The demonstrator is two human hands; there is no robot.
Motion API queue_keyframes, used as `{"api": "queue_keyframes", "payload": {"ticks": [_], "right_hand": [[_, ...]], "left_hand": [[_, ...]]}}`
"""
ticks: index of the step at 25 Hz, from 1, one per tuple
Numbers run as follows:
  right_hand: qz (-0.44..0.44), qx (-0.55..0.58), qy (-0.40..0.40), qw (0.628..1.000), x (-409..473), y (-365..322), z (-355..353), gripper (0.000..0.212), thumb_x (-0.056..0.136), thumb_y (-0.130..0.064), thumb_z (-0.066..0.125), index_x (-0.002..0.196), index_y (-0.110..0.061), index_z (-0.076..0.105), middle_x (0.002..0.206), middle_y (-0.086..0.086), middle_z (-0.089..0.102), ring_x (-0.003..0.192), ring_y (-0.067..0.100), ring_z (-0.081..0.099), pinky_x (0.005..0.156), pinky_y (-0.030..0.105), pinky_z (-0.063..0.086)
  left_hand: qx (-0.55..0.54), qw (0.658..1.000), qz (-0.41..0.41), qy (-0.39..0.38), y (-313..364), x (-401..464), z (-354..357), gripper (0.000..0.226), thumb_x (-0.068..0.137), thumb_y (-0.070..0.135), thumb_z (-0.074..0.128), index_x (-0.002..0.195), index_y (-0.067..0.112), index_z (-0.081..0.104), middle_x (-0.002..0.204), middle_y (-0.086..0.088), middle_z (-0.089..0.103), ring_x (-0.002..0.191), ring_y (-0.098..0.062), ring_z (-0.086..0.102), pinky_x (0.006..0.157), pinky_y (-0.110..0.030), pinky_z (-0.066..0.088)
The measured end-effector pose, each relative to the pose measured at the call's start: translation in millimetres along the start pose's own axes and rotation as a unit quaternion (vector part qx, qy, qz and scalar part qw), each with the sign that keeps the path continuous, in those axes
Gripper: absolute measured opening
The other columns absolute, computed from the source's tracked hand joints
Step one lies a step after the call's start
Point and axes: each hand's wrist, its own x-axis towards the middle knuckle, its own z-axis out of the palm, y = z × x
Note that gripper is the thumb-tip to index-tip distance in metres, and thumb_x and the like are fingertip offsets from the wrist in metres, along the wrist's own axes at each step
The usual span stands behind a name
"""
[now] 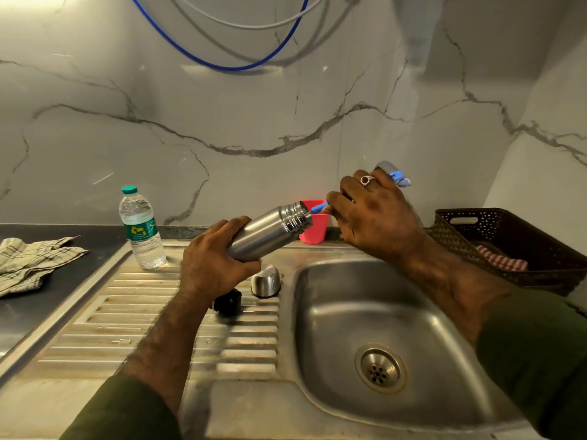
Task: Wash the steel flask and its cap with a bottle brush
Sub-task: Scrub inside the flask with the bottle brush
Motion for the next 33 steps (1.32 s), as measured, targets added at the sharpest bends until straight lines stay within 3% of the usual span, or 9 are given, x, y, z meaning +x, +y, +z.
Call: {"api": "queue_keyframes", "payload": {"ticks": [3, 5, 7, 10, 13, 16, 20, 26, 33], "right_hand": [[0.041, 0.069, -0.071, 0.994, 2.7, -1.7, -4.2, 0.023, 0.098, -0.035, 0.055, 0.092, -0.019, 0.071, 0.081, 0.003, 0.068, 0.068, 0.022, 0.058, 0.066, 0.037, 0.047], [0.185, 0.172, -0.271, 0.929, 15.1, -4.5, -8.3, 0.035, 0.101, -0.049, 0.052, 0.082, -0.026, 0.07, 0.08, -0.002, 0.069, 0.068, 0.015, 0.058, 0.07, 0.034, 0.05], [0.261, 0.205, -0.344, 0.878, 17.7, -4.8, -6.2, 0.04, 0.101, -0.056, 0.051, 0.079, -0.026, 0.066, 0.079, -0.003, 0.068, 0.071, 0.015, 0.06, 0.075, 0.036, 0.053], [0.202, 0.114, -0.131, 0.964, -5.1, -14.4, 1.7, 0.03, 0.101, -0.05, 0.051, 0.09, -0.027, 0.068, 0.084, -0.006, 0.066, 0.076, 0.018, 0.059, 0.084, 0.039, 0.046], [0.171, 0.08, 0.007, 0.982, -34.3, -26.8, 9.2, 0.024, 0.101, -0.042, 0.056, 0.096, -0.025, 0.072, 0.089, -0.004, 0.061, 0.085, 0.022, 0.056, 0.089, 0.041, 0.036], [0.19, 0.087, 0.019, 0.978, -49.9, -34.6, 21.6, 0.018, 0.097, -0.037, 0.062, 0.089, -0.024, 0.072, 0.08, -0.004, 0.06, 0.078, 0.023, 0.058, 0.081, 0.041, 0.04], [0.294, 0.093, -0.007, 0.951, -47.0, -38.4, 30.2, 0.038, 0.1, -0.047, 0.05, 0.074, -0.023, 0.06, 0.057, -0.004, 0.057, 0.052, 0.023, 0.054, 0.055, 0.032, 0.041], [0.201, 0.095, 0.083, 0.971, -63.6, -35.7, 23.7, 0.018, 0.096, -0.039, 0.068, 0.103, -0.024, 0.076, 0.097, -0.001, 0.067, 0.094, 0.022, 0.061, 0.104, 0.046, 0.035], [0.149, 0.087, 0.035, 0.984, -73.4, -22.6, 28.4, 0.024, 0.101, -0.035, 0.059, 0.117, -0.026, 0.075, 0.098, -0.004, 0.072, 0.085, 0.024, 0.061, 0.083, 0.04, 0.043]], "left_hand": [[0.015, 1.0, 0.023, -0.005, -0.3, -0.1, 1.6, 0.081, 0.063, 0.045, 0.092, 0.136, 0.028, 0.063, 0.109, 0.005, 0.071, 0.085, -0.014, 0.062, 0.074, -0.032, 0.049], [0.049, 0.997, 0.051, -0.014, -3.1, 0.9, 2.7, 0.079, 0.063, 0.053, 0.084, 0.136, 0.029, 0.064, 0.108, 0.006, 0.072, 0.088, -0.018, 0.066, 0.077, -0.035, 0.052], [0.067, 0.995, 0.065, -0.018, -2.9, -0.4, 5.4, 0.078, 0.063, 0.054, 0.081, 0.135, 0.029, 0.065, 0.109, 0.006, 0.072, 0.092, -0.022, 0.068, 0.081, -0.037, 0.052], [0.058, 0.997, 0.056, -0.015, 0.5, -1.4, 7.4, 0.078, 0.063, 0.05, 0.087, 0.135, 0.029, 0.064, 0.11, 0.006, 0.071, 0.092, -0.021, 0.067, 0.08, -0.036, 0.051], [0.051, 0.997, 0.054, -0.022, -2.6, -1.6, 7.6, 0.079, 0.064, 0.052, 0.088, 0.135, 0.03, 0.062, 0.111, 0.006, 0.071, 0.091, -0.018, 0.066, 0.08, -0.036, 0.052], [0.058, 0.996, 0.068, -0.025, -5.5, -1.1, 8.6, 0.078, 0.061, 0.053, 0.085, 0.134, 0.032, 0.064, 0.115, 0.009, 0.072, 0.096, -0.019, 0.068, 0.084, -0.037, 0.054], [0.067, 0.992, 0.097, -0.038, -3.6, -1.7, 12.9, 0.079, 0.059, 0.053, 0.082, 0.134, 0.03, 0.066, 0.123, 0.007, 0.072, 0.102, -0.021, 0.069, 0.091, -0.041, 0.056], [0.073, 0.995, 0.059, -0.028, -8.3, -2.4, 10.2, 0.083, 0.058, 0.054, 0.09, 0.134, 0.033, 0.065, 0.117, 0.01, 0.072, 0.095, -0.018, 0.068, 0.083, -0.037, 0.055], [0.065, 0.996, 0.052, -0.034, -10.8, -4.7, 9.0, 0.086, 0.056, 0.054, 0.09, 0.136, 0.035, 0.064, 0.12, 0.012, 0.072, 0.096, -0.016, 0.069, 0.084, -0.036, 0.055]]}}
